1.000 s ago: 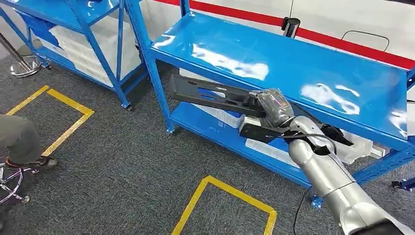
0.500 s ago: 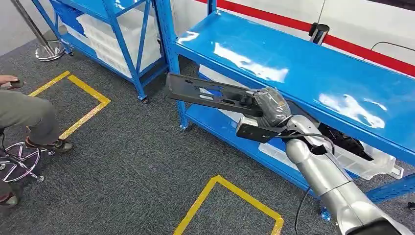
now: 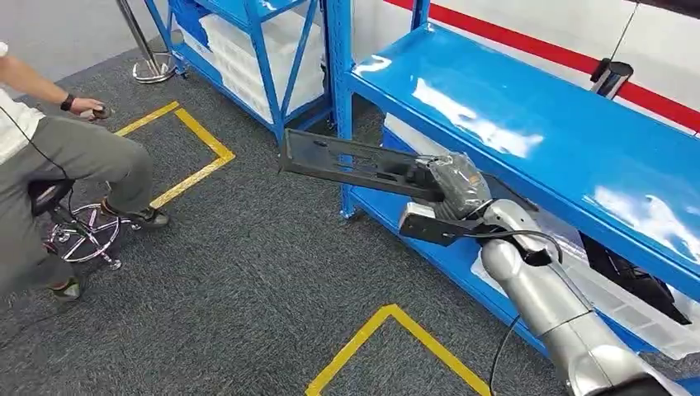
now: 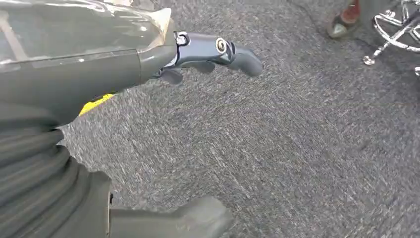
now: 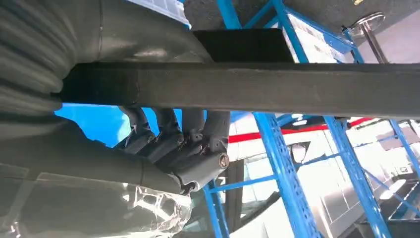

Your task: Take the parts from the cabinet and place them on the table.

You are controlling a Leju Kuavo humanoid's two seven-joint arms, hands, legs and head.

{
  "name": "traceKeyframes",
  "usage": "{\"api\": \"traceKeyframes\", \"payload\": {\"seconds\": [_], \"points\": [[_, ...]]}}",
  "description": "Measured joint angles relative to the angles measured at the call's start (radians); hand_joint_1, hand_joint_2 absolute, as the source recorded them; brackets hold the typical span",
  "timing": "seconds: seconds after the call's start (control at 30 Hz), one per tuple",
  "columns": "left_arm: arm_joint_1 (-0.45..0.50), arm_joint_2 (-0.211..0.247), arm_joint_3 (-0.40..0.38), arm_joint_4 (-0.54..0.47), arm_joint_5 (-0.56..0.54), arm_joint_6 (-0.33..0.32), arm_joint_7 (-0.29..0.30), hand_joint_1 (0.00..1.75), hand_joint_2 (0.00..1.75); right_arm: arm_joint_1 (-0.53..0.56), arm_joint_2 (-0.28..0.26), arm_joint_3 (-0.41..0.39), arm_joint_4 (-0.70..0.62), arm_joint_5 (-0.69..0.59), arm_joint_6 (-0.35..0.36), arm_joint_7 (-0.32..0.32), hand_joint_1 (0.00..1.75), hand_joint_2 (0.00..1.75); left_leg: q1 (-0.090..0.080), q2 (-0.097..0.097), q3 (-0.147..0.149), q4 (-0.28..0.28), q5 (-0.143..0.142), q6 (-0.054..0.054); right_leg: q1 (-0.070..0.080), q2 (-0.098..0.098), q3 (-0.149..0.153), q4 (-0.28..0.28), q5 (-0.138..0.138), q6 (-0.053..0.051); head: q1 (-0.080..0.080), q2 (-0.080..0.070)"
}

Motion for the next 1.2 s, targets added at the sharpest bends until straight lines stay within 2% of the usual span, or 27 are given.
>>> {"api": "traceKeyframes", "payload": {"seconds": [0.03, 0.07, 0.13, 0.17, 0.2, 0.23, 0.3, 0.33, 0.37, 0.43, 0.5, 0.53, 0.57, 0.6, 0.67, 0.7, 0.77, 0.8, 0.83, 0.87, 0.9, 1.0, 1.03, 1.07, 1.1, 1.17, 1.2], "points": [[0.000, -0.002, 0.000, 0.000, 0.000, 0.004, -0.006, 0.00, 1.75, -0.001, 0.000, -0.001, -0.001, 0.002, 0.000, 0.000, 1.47, 1.75, -0.005, 0.056, -0.008, 0.022, -0.017, -0.007, 0.002, -0.006, 0.002, 0.000, 0.000, -0.005, -0.003, 0.000], [-0.002, -0.001, 0.000, 0.000, 0.001, 0.006, -0.013, 0.00, 1.75, -0.002, 0.000, -0.002, -0.003, 0.002, 0.000, -0.001, 1.47, 1.75, -0.004, 0.091, -0.032, 0.077, -0.053, -0.013, 0.004, -0.015, 0.002, -0.001, 0.000, -0.019, -0.009, 0.000], [-0.005, -0.002, 0.002, -0.002, 0.008, 0.005, -0.021, 0.00, 1.75, -0.001, -0.002, -0.003, -0.005, 0.002, 0.000, -0.003, 1.47, 1.75, 0.002, 0.110, -0.113, 0.245, -0.132, -0.021, 0.007, -0.034, 0.002, 0.000, -0.002, -0.021, -0.008, 0.000], [-0.005, -0.003, 0.003, -0.003, 0.010, 0.004, -0.022, 0.00, 1.75, 0.001, -0.003, -0.002, -0.005, 0.002, 0.000, -0.003, 1.47, 1.75, 0.004, 0.112, -0.143, 0.304, -0.149, -0.024, 0.008, -0.044, 0.002, 0.000, -0.002, -0.022, -0.008, 0.000], [-0.005, -0.004, 0.006, -0.003, 0.020, 0.002, -0.022, 0.00, 1.75, 0.002, -0.003, -0.002, -0.005, 0.002, 0.000, -0.005, 1.47, 1.75, 0.006, 0.113, -0.149, 0.315, -0.140, -0.025, 0.008, -0.054, 0.002, 0.000, -0.003, -0.022, -0.008, 0.000], [-0.005, -0.004, 0.010, -0.003, 0.023, 0.003, -0.023, 0.00, 1.75, 0.002, -0.002, -0.002, -0.005, 0.003, -0.001, -0.006, 1.47, 1.75, 0.008, 0.115, -0.132, 0.278, -0.113, -0.026, 0.008, -0.063, 0.002, 0.000, -0.003, -0.022, -0.008, 0.000], [-0.004, -0.004, 0.018, -0.015, 0.028, 0.021, -0.026, 0.00, 1.75, -0.002, -0.001, -0.002, -0.005, 0.003, -0.001, -0.006, 1.47, 1.75, 0.009, 0.138, -0.035, 0.098, -0.029, -0.021, 0.008, -0.081, 0.004, 0.000, -0.005, -0.021, -0.008, 0.000], [-0.004, -0.005, 0.021, -0.025, 0.030, 0.028, -0.027, 0.00, 1.75, -0.005, 0.000, -0.002, -0.005, 0.003, -0.002, -0.006, 1.47, 1.75, 0.006, 0.184, 0.013, 0.015, -0.010, -0.017, 0.012, -0.089, 0.006, 0.000, -0.007, -0.018, -0.009, 0.000], [-0.007, -0.006, 0.027, -0.033, 0.031, 0.039, -0.027, 0.00, 1.75, -0.008, -0.001, -0.002, -0.005, 0.003, -0.002, -0.007, 1.47, 1.75, -0.004, 0.185, 0.014, 0.006, -0.016, -0.013, 0.022, -0.096, 0.005, 0.001, -0.011, -0.012, -0.007, 0.000], [0.001, -0.011, 0.031, -0.056, 0.016, 0.080, -0.027, 0.00, 1.75, -0.017, 0.003, 0.001, -0.005, 0.002, -0.002, -0.007, 1.47, 1.75, -0.007, 0.160, 0.008, 0.005, -0.014, -0.003, 0.023, -0.111, 0.007, -0.001, -0.012, -0.005, -0.004, 0.000], [0.011, -0.015, 0.031, -0.082, 0.006, 0.108, -0.027, 0.00, 1.75, -0.021, 0.007, 0.004, -0.005, 0.001, -0.002, -0.007, 1.47, 1.75, -0.011, 0.138, 0.012, -0.008, -0.006, 0.014, 0.029, -0.130, 0.017, -0.008, -0.014, 0.011, -0.004, 0.000], [0.018, -0.022, 0.031, -0.098, 0.001, 0.114, -0.027, 0.00, 1.75, -0.022, 0.005, 0.004, -0.005, 0.000, -0.002, -0.008, 1.47, 1.75, -0.004, 0.132, 0.022, -0.016, 0.001, 0.022, 0.021, -0.099, 0.002, 0.009, -0.028, 0.013, -0.001, 0.000], [0.018, -0.026, 0.031, -0.108, -0.002, 0.119, -0.027, 0.00, 1.75, -0.025, 0.005, 0.004, -0.005, -0.001, -0.002, -0.008, 1.47, 1.75, -0.003, 0.121, 0.021, -0.019, 0.004, 0.028, 0.020, -0.059, -0.015, 0.055, -0.055, 0.005, 0.000, 0.000], [0.018, -0.026, 0.031, -0.117, -0.003, 0.127, -0.027, 0.00, 1.75, -0.027, 0.004, 0.004, -0.005, -0.003, -0.002, -0.009, 1.47, 1.75, -0.003, 0.111, 0.020, -0.019, 0.005, 0.033, 0.018, -0.040, -0.048, 0.130, -0.089, -0.002, 0.003, 0.000], [0.024, -0.033, 0.031, -0.137, -0.012, 0.145, -0.027, 0.00, 1.75, -0.024, -0.001, 0.006, -0.002, -0.005, -0.003, -0.010, 1.47, 1.75, -0.003, 0.083, 0.019, -0.019, 0.005, 0.034, 0.017, -0.022, -0.131, 0.298, -0.148, -0.003, 0.004, 0.000], [0.033, -0.037, 0.030, -0.148, -0.017, 0.148, -0.027, 0.00, 1.75, -0.021, -0.003, 0.007, 0.000, -0.007, -0.003, -0.010, 1.47, 1.75, -0.004, 0.068, 0.019, -0.019, 0.005, 0.034, 0.017, -0.018, -0.148, 0.328, -0.150, 0.004, 0.004, 0.000], [0.043, -0.043, 0.029, -0.161, -0.021, 0.148, -0.027, 0.00, 1.75, -0.022, -0.005, 0.008, 0.000, -0.010, -0.005, -0.011, 1.47, 1.75, -0.003, 0.043, 0.020, -0.016, 0.005, 0.033, 0.016, -0.016, -0.108, 0.234, -0.101, 0.021, 0.005, 0.000], [0.046, -0.045, 0.029, -0.164, -0.020, 0.149, -0.027, 0.00, 1.75, -0.023, -0.006, 0.008, 0.000, -0.012, -0.006, -0.012, 1.47, 1.75, -0.002, 0.031, 0.020, -0.014, 0.005, 0.033, 0.013, -0.011, -0.064, 0.141, -0.060, 0.030, 0.005, 0.000], [0.048, -0.047, 0.029, -0.169, -0.014, 0.148, -0.027, 0.00, 1.75, -0.026, -0.005, 0.008, 0.000, -0.015, -0.008, -0.013, 1.47, 1.75, -0.001, 0.018, 0.020, -0.009, 0.003, 0.030, 0.007, 0.009, -0.018, 0.046, -0.022, 0.037, 0.005, 0.000], [0.049, -0.048, 0.029, -0.171, -0.009, 0.143, -0.027, 0.00, 1.75, -0.028, -0.006, 0.010, 0.000, -0.016, -0.008, -0.013, 1.47, 1.75, -0.003, 0.009, 0.014, -0.005, 0.002, 0.024, 0.002, 0.039, -0.005, 0.012, -0.020, 0.031, 0.004, 0.000], [0.050, -0.048, 0.029, -0.172, -0.002, 0.142, -0.027, 0.00, 1.75, -0.029, -0.006, 0.013, 0.001, -0.018, -0.009, -0.014, 1.47, 1.75, -0.006, -0.001, 0.010, 0.000, 0.001, 0.018, 0.007, 0.026, 0.000, 0.005, -0.013, 0.020, 0.003, 0.000], [0.062, -0.050, 0.029, -0.174, -0.001, 0.135, -0.027, 0.00, 1.75, -0.030, -0.003, 0.021, 0.001, -0.021, -0.010, -0.016, 1.47, 1.75, -0.002, -0.021, 0.004, -0.008, 0.010, 0.002, 0.011, 0.003, 0.003, 0.005, -0.007, 0.003, 0.004, 0.000], [0.066, -0.049, 0.029, -0.174, -0.001, 0.132, -0.027, 0.00, 1.75, -0.035, -0.001, 0.022, 0.001, -0.021, -0.010, -0.016, 1.47, 1.75, 0.000, 0.002, -0.001, 0.002, 0.000, -0.001, 0.002, -0.007, 0.005, 0.000, -0.001, -0.006, 0.004, 0.000], [0.067, -0.050, 0.029, -0.175, -0.001, 0.132, -0.027, 0.00, 1.75, -0.036, 0.000, 0.023, 0.001, -0.023, -0.011, -0.017, 1.47, 1.75, -0.006, 0.061, -0.017, 0.036, -0.025, -0.008, 0.003, -0.013, 0.006, 0.000, -0.002, -0.014, -0.006, 0.000], [0.065, -0.048, 0.029, -0.175, -0.001, 0.132, -0.027, 0.00, 1.75, -0.036, -0.001, 0.023, 0.001, -0.026, -0.011, -0.018, 1.47, 1.75, -0.003, 0.092, -0.049, 0.106, -0.064, -0.014, 0.006, -0.022, 0.007, 0.000, -0.004, -0.024, -0.008, 0.000], [0.064, -0.048, 0.029, -0.175, -0.001, 0.133, -0.027, 0.00, 1.75, -0.035, -0.004, 0.025, 0.001, -0.027, -0.011, -0.017, 1.47, 1.75, 0.001, 0.111, -0.130, 0.266, -0.131, -0.021, 0.012, -0.042, 0.007, 0.000, -0.006, -0.027, -0.008, 0.000], [0.065, -0.050, 0.029, -0.175, -0.002, 0.133, -0.027, 0.00, 1.75, -0.034, -0.005, 0.026, 0.001, -0.028, -0.011, -0.017, 1.47, 1.75, 0.003, 0.114, -0.155, 0.314, -0.141, -0.023, 0.012, -0.053, 0.007, 0.000, -0.006, -0.028, -0.008, 0.000]]}}
